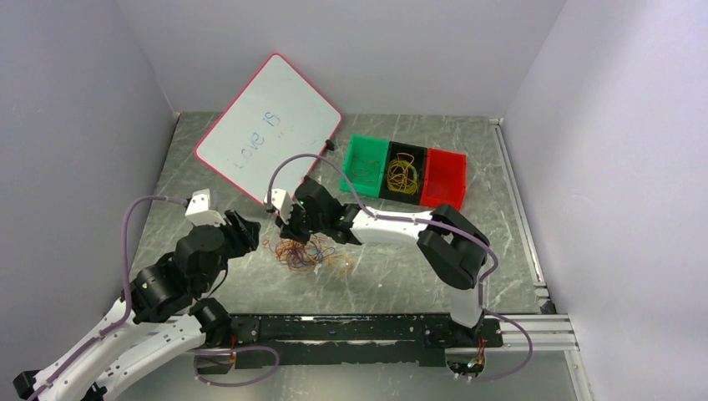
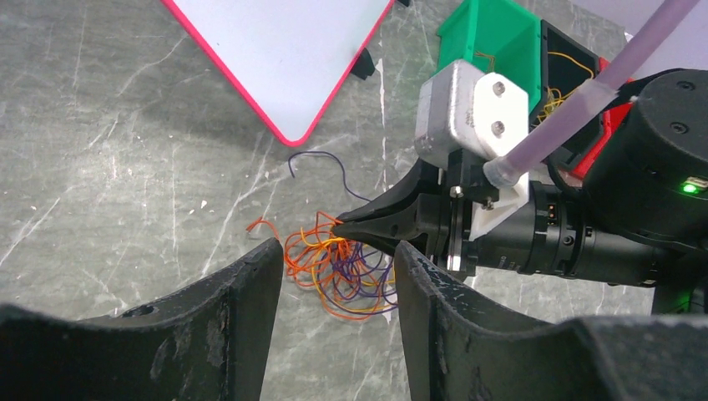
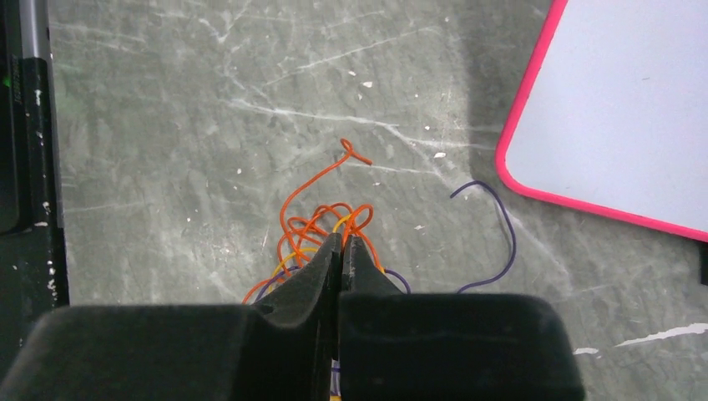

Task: Untangle the cables

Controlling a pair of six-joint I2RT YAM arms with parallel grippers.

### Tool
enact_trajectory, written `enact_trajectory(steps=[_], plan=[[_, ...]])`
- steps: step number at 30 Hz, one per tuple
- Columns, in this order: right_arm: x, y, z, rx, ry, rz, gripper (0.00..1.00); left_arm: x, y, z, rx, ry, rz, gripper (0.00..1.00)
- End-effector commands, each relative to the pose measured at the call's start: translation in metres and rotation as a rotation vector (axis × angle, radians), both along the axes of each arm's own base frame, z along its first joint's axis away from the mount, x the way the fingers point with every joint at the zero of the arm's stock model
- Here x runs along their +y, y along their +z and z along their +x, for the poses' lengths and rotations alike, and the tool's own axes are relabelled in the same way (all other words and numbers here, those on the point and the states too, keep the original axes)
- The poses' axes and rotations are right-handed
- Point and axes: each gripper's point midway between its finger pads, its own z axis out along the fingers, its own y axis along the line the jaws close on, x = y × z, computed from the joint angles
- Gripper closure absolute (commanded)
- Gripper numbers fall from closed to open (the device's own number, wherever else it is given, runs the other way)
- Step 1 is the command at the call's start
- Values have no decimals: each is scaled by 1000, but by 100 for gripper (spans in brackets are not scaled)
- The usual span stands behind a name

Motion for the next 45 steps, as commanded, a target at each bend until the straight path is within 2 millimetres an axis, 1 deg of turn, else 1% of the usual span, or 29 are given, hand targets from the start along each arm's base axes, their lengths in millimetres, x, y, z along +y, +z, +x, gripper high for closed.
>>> enact_trajectory(steps=[1,4,8,11,13,16,17,20,23,27,30,36,40,43,45], plan=[[1,46,11,-53,-67,96,100,5,3,0,-15,16,-2,43],[-6,70,14,-54,-133,132,100,2,6,0,-39,-13,-6,41],[-22,117,16,-27,-262,232,100,-14,22,-1,-131,-122,-24,38],[-40,155,20,18,-406,332,100,-26,36,-1,-217,-200,-39,34],[-53,177,20,47,-480,398,100,-37,46,-1,-273,-254,-56,32],[-69,208,17,106,-565,483,100,-53,53,2,-324,-327,-45,31],[-73,217,16,128,-588,504,100,-59,55,3,-338,-349,-42,31],[-90,246,19,119,-652,558,100,-78,57,8,-368,-413,-39,30],[-100,269,16,117,-666,606,100,-95,57,12,-413,-485,-15,30],[-109,292,10,110,-660,655,100,-119,58,16,-453,-570,-12,30],[-113,297,9,106,-664,685,100,-133,59,20,-483,-609,-20,29],[-125,311,8,91,-684,750,100,-159,70,29,-544,-664,-52,29],[-122,321,2,108,-650,771,100,-172,73,38,-567,-677,-63,29],[-119,329,-5,139,-613,796,100,-183,68,46,-561,-690,-62,29],[-118,333,-8,151,-596,807,100,-190,60,50,-543,-702,-55,30]])
